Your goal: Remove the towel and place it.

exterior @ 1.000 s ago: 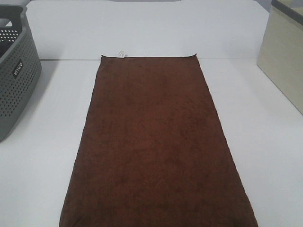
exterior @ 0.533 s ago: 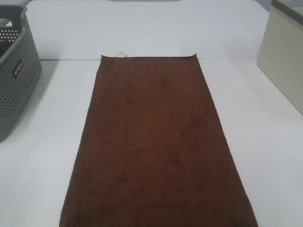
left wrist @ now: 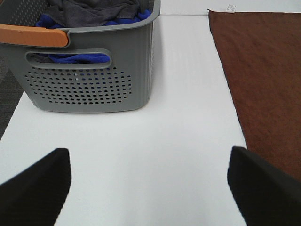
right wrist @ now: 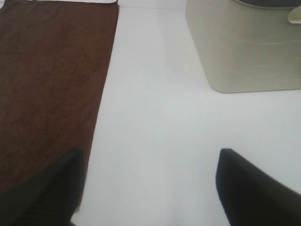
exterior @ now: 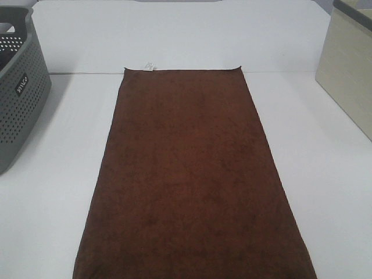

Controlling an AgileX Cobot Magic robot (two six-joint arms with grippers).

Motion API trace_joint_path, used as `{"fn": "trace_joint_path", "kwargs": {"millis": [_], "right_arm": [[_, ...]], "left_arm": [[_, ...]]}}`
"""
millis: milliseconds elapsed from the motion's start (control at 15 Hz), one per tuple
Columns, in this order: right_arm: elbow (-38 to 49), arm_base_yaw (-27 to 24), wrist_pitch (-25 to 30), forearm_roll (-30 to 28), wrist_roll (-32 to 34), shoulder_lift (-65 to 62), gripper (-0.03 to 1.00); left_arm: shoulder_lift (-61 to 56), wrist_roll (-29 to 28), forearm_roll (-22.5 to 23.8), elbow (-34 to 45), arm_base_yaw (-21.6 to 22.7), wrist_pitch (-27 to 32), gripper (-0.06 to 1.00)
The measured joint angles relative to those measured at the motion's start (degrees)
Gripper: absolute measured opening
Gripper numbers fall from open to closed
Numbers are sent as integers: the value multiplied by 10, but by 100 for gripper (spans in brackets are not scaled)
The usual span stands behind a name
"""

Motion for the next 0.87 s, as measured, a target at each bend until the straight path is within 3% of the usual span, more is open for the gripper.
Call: {"fn": "trace_joint_path", "kwargs": {"millis": [867], "right_arm": [[0,0,0,0,0,0,75]], "left_arm": [[0,0,-2,0,0,0,83]]}}
